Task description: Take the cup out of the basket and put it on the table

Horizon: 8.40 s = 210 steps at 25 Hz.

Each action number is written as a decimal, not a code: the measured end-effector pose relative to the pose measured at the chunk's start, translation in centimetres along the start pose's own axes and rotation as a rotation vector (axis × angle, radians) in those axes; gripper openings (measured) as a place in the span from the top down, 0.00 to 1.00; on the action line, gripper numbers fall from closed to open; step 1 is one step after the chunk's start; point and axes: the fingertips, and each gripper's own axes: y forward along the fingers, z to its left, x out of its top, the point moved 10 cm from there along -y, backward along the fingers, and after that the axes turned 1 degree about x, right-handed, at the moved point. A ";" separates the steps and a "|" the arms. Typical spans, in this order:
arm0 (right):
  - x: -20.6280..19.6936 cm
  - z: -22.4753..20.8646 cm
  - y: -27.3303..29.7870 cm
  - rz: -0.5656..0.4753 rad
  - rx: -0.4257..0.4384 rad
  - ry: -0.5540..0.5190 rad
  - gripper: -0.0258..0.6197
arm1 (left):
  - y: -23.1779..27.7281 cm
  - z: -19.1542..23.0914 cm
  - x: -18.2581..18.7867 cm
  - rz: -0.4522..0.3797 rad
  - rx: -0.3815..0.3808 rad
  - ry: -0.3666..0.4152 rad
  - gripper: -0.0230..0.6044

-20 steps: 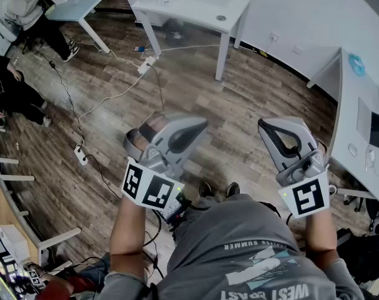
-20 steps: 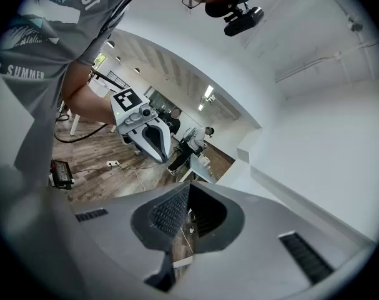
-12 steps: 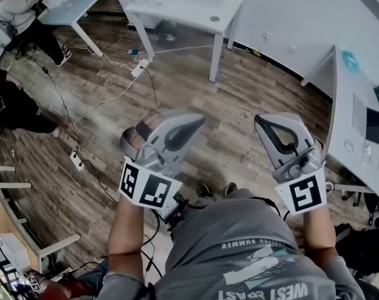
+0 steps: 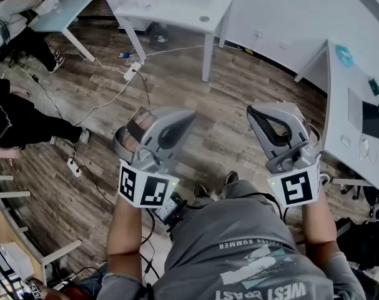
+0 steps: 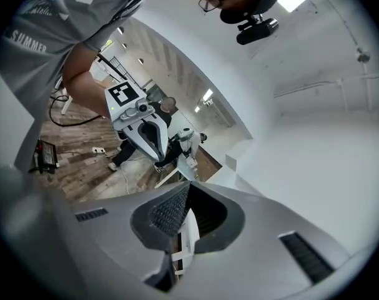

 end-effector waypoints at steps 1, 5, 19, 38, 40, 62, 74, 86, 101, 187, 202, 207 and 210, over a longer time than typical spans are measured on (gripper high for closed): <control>-0.5 -0.4 0.1 0.002 -0.002 -0.006 0.94 | 0.6 0.1 0.1 0.000 -0.002 0.002 0.95; -2.8 -2.2 0.1 0.012 -0.015 -0.006 0.94 | 3.8 0.5 0.4 0.009 -0.020 0.019 0.95; -13.2 -10.1 -2.1 -0.066 -0.011 -0.006 0.94 | 16.0 1.1 4.0 0.100 0.004 0.025 0.95; -17.0 -14.9 4.9 -0.063 -0.002 0.011 0.94 | 22.2 6.0 -1.5 0.100 -0.017 0.012 0.95; -16.9 -15.6 6.5 -0.055 -0.010 -0.001 0.94 | 22.6 7.2 -2.9 0.086 -0.008 0.016 0.95; -22.3 -22.3 18.0 -0.064 0.011 0.016 0.94 | 28.9 15.7 -12.2 0.123 0.033 -0.008 0.95; -29.4 -29.3 21.5 -0.172 0.051 0.058 0.94 | 36.8 18.3 -12.6 0.222 0.084 -0.014 0.95; -28.9 -30.5 28.2 -0.150 0.042 0.051 0.94 | 36.6 21.8 -18.7 0.214 0.090 -0.033 0.95; -27.9 -32.7 37.3 -0.061 -0.018 0.020 0.94 | 38.3 28.7 -27.2 0.087 0.073 -0.029 0.95; -60.6 -44.7 91.5 0.346 0.667 -0.115 0.81 | 58.2 45.1 -57.0 0.404 0.187 -0.221 0.95; -68.5 -38.3 96.1 0.664 0.905 -0.090 0.76 | 57.8 43.6 -58.5 0.453 0.197 -0.287 0.95; -69.4 -36.7 97.1 0.719 0.944 -0.087 0.76 | 57.6 43.4 -59.0 0.458 0.197 -0.301 0.95; -69.6 -36.3 97.5 0.742 0.951 -0.101 0.89 | 57.3 43.3 -59.2 0.459 0.198 -0.307 0.95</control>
